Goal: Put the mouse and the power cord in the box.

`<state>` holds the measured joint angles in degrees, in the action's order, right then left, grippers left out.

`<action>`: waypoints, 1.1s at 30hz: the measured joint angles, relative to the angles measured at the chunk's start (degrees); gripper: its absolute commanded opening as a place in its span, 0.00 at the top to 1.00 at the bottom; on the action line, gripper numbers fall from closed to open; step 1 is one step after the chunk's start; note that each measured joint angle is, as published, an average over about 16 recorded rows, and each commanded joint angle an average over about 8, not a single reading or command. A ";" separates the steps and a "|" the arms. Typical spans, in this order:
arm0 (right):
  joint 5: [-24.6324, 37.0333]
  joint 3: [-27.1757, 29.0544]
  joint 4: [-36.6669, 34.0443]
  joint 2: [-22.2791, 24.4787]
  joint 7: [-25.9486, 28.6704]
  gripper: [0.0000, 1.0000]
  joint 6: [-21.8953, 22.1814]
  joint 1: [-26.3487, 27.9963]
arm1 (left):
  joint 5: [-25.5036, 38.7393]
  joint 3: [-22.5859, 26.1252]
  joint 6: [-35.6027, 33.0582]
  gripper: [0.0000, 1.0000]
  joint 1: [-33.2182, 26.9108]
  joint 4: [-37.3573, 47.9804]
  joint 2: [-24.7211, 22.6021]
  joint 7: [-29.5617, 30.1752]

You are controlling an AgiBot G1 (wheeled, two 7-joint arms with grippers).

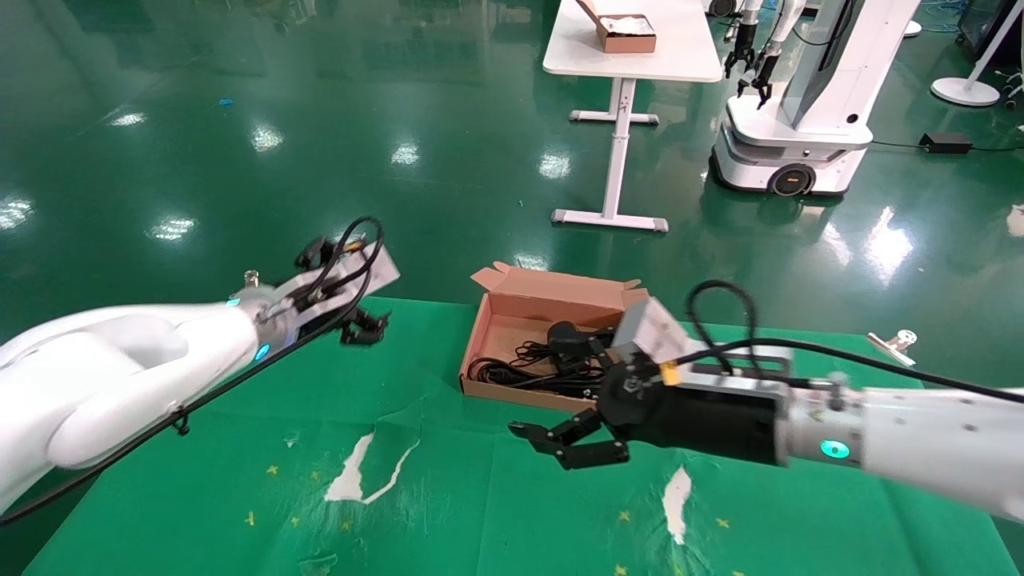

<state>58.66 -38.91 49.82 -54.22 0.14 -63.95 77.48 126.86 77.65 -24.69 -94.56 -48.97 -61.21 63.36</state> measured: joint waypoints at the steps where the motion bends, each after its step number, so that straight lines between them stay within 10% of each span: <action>1: -0.63 0.86 0.89 0.72 0.40 0.00 -0.82 -0.60 | -1.11 -0.80 -0.80 0.00 0.43 -0.32 0.34 -0.69; 33: -16.74 22.76 23.62 19.12 10.54 0.00 -21.66 -15.82 | -48.83 -35.40 -35.04 0.00 18.96 -14.13 15.05 -30.22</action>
<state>41.92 -16.15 73.44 -35.10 10.68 -85.61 61.66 78.03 42.25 -59.73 -75.61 -63.11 -46.17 33.14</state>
